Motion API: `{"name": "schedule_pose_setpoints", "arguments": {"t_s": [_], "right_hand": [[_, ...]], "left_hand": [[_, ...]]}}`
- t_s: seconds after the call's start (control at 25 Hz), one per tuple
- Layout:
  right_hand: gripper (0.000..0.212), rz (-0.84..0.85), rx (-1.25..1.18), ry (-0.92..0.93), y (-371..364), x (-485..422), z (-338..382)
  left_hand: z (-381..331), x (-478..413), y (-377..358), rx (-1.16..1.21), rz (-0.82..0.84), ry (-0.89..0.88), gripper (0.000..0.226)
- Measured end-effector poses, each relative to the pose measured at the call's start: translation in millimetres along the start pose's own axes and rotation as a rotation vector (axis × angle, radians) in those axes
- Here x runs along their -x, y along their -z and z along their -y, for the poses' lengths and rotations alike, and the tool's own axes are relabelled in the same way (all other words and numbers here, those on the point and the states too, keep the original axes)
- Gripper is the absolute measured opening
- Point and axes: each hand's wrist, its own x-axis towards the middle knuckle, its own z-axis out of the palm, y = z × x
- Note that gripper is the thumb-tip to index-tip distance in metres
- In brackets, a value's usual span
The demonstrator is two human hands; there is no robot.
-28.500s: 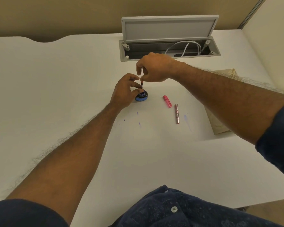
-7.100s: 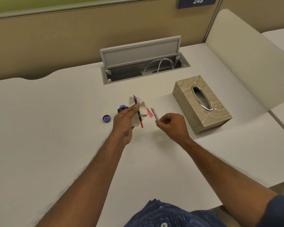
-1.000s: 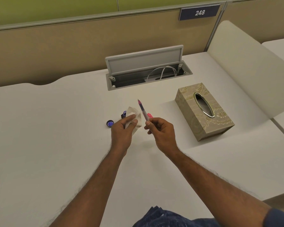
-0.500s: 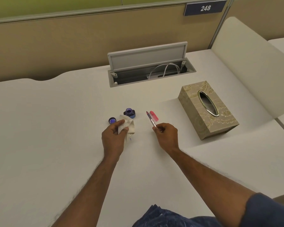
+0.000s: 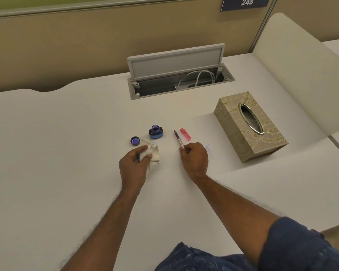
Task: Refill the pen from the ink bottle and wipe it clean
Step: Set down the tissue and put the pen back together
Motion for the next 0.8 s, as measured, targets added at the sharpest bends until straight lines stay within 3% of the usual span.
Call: {"name": "schedule_pose_setpoints", "arguments": {"t_s": [0.8], "right_hand": [[0.031, -0.078, 0.011, 0.040, -7.1, 2.5, 2.4]], "left_hand": [[-6.5, -3.8, 6.9, 0.019, 0.000, 0.002, 0.033]]}}
